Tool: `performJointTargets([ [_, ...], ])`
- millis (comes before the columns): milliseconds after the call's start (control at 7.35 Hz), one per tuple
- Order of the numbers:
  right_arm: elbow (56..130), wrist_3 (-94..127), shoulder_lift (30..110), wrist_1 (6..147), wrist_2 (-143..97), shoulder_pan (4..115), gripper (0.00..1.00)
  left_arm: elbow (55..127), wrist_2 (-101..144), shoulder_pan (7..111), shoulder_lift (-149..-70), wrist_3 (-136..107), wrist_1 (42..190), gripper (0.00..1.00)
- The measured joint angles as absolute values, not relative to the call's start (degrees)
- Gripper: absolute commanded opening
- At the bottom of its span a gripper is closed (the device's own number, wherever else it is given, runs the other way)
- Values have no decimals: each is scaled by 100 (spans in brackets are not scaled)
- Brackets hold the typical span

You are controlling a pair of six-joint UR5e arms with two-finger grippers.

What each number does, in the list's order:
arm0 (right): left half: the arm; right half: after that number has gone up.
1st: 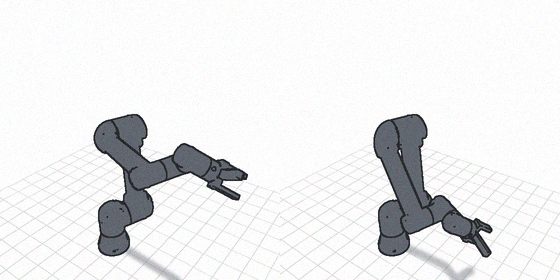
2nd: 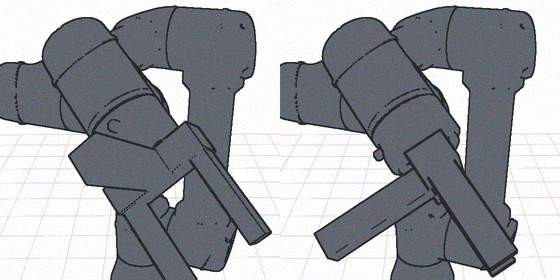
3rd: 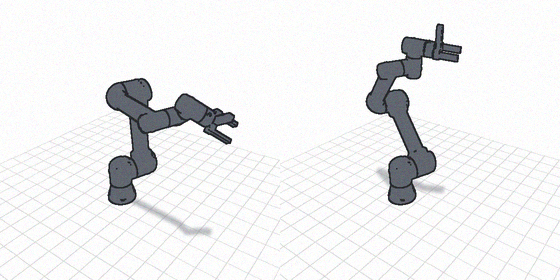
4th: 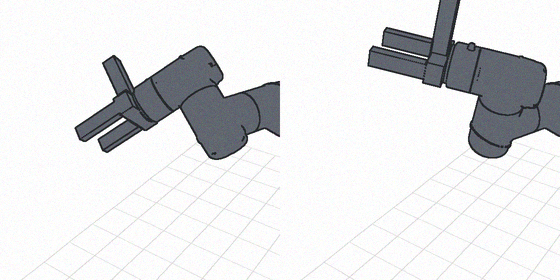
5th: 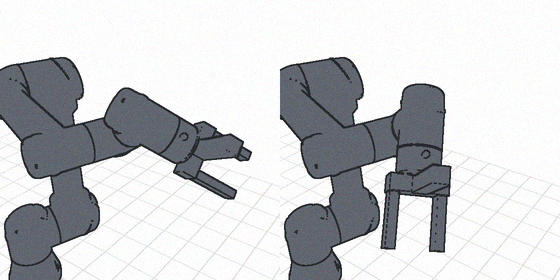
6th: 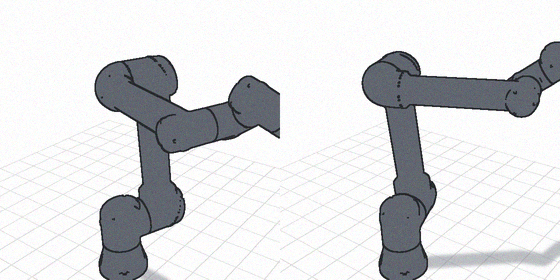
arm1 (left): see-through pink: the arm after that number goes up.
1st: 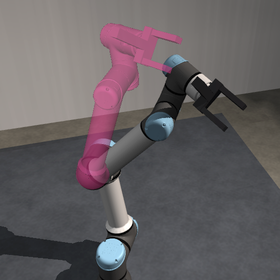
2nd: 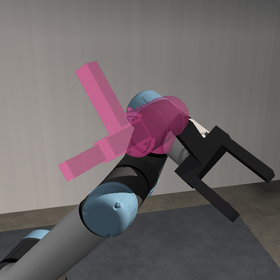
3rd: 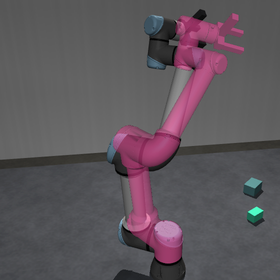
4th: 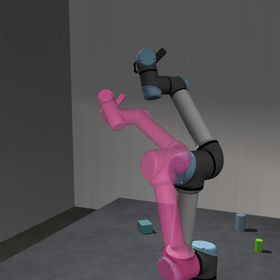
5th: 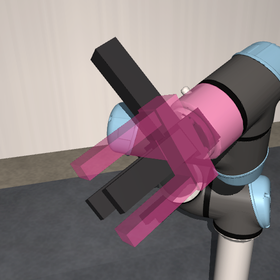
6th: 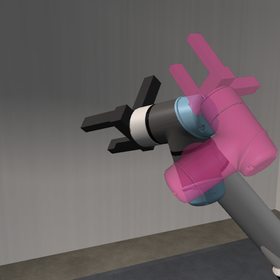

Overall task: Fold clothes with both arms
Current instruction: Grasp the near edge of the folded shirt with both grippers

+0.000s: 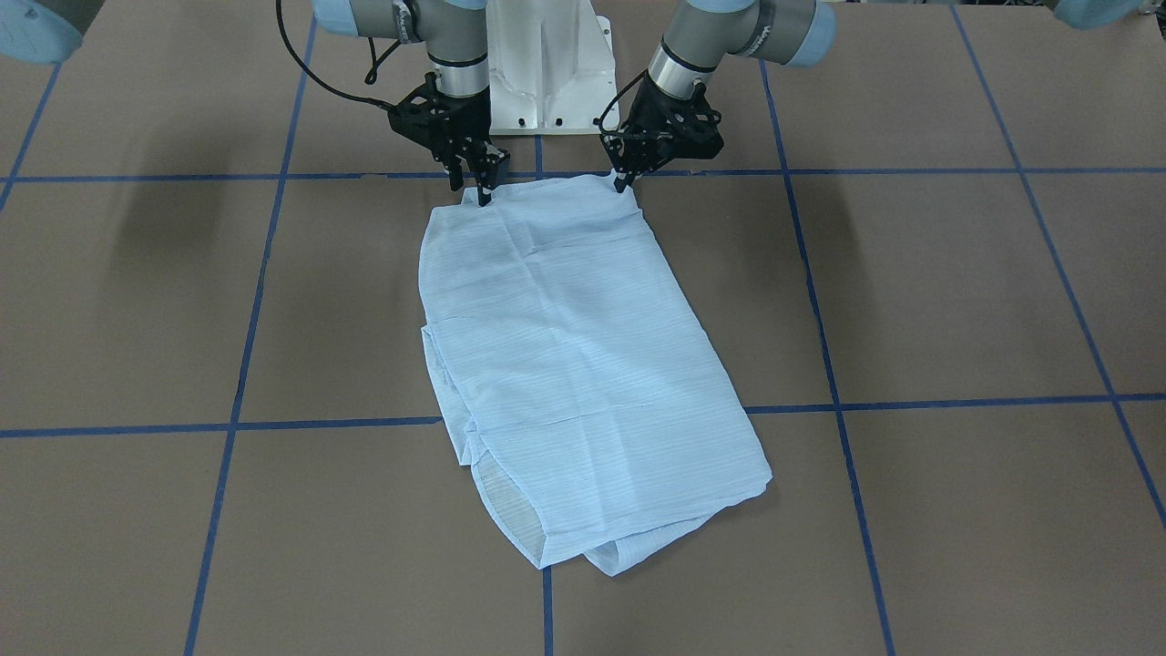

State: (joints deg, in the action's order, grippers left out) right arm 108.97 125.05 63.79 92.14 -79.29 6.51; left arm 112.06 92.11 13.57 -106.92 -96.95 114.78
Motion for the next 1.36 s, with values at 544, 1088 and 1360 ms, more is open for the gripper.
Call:
performJointTargets([
  [544, 10873, 12977, 6342, 9188, -7732, 680, 78, 11199, 9211, 1354, -10696, -9694, 11481, 0],
  [1088, 10729, 13273, 6240, 9192, -7626, 665, 79, 11194, 9211, 1353, -10696, -9687, 11479, 0],
  [1360, 10617, 13294, 6183, 9207, -7628, 657, 79, 11195, 9211, 1353, -10696, -9686, 11478, 0],
])
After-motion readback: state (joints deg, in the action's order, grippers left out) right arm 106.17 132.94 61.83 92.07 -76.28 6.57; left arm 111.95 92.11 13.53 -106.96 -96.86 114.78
